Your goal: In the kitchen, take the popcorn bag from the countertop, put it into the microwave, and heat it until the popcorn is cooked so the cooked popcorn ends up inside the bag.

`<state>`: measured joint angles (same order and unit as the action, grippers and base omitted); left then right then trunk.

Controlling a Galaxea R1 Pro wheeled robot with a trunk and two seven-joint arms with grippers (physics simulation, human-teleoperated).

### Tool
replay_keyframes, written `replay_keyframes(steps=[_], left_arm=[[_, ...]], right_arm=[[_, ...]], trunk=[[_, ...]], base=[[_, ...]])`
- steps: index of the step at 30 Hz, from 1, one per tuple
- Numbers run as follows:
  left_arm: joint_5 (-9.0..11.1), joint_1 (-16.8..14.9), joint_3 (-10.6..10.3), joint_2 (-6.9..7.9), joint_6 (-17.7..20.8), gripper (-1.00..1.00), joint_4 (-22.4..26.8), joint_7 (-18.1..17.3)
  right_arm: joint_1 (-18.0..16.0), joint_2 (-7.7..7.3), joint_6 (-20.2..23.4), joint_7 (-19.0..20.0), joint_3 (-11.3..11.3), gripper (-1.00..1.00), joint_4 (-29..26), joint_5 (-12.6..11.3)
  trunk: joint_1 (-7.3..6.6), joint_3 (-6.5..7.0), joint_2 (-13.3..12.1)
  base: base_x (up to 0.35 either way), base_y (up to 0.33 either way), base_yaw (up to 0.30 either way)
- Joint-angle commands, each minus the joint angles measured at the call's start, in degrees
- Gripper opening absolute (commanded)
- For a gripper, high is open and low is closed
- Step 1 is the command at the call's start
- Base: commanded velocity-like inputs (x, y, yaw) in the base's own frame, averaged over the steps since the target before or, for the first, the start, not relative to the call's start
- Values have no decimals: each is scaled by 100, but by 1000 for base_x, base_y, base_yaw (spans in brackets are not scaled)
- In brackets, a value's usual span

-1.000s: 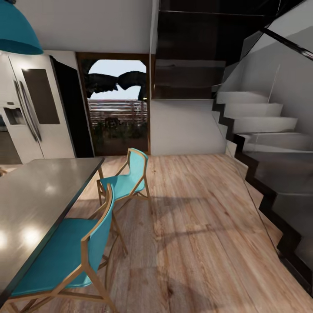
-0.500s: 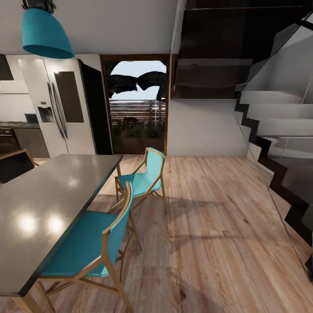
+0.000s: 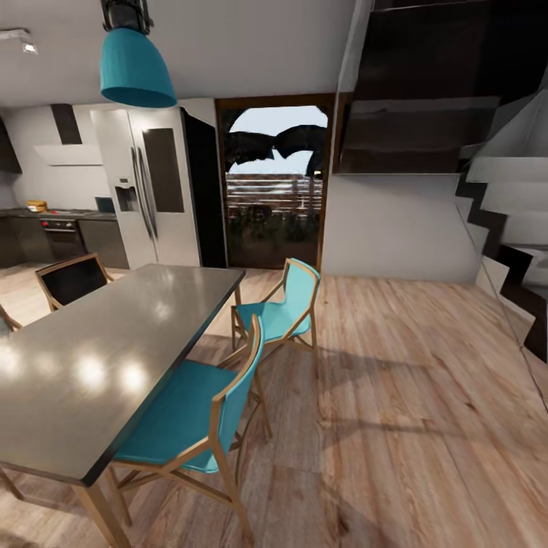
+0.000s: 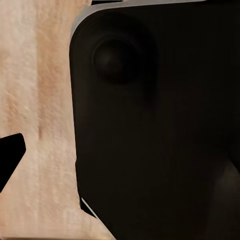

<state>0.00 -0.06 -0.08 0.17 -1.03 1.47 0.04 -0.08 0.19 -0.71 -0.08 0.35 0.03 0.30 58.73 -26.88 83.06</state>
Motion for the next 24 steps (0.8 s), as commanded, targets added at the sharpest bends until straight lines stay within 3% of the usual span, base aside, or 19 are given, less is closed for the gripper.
replay_keyframes(steps=[1,11,16,19,24], left_arm=[[0,0,-1,0,-11,100,2,-2],[59,0,43,-79,-11,100,15,-7],[1134,-2,244,-39,-364,100,-5,14],[1295,-3,252,-36,-401,100,-6,32],[1329,-3,262,-46,-422,100,1,43]], right_arm=[[-1,-9,-4,-1,-3,100,-23,4],[-1,-24,-15,-11,16,100,-238,16],[-1,-89,-243,-18,14,100,-209,-1],[-1,-111,-252,-18,15,100,-205,-8],[-1,-119,-255,-18,17,100,-205,-11]], trunk=[[0,-4,2],[0,-4,2],[0,-4,2],[0,-4,2],[0,-4,2]], base=[[0,0,284],[0,0,294],[0,0,297],[0,0,297],[-207,0,297]])
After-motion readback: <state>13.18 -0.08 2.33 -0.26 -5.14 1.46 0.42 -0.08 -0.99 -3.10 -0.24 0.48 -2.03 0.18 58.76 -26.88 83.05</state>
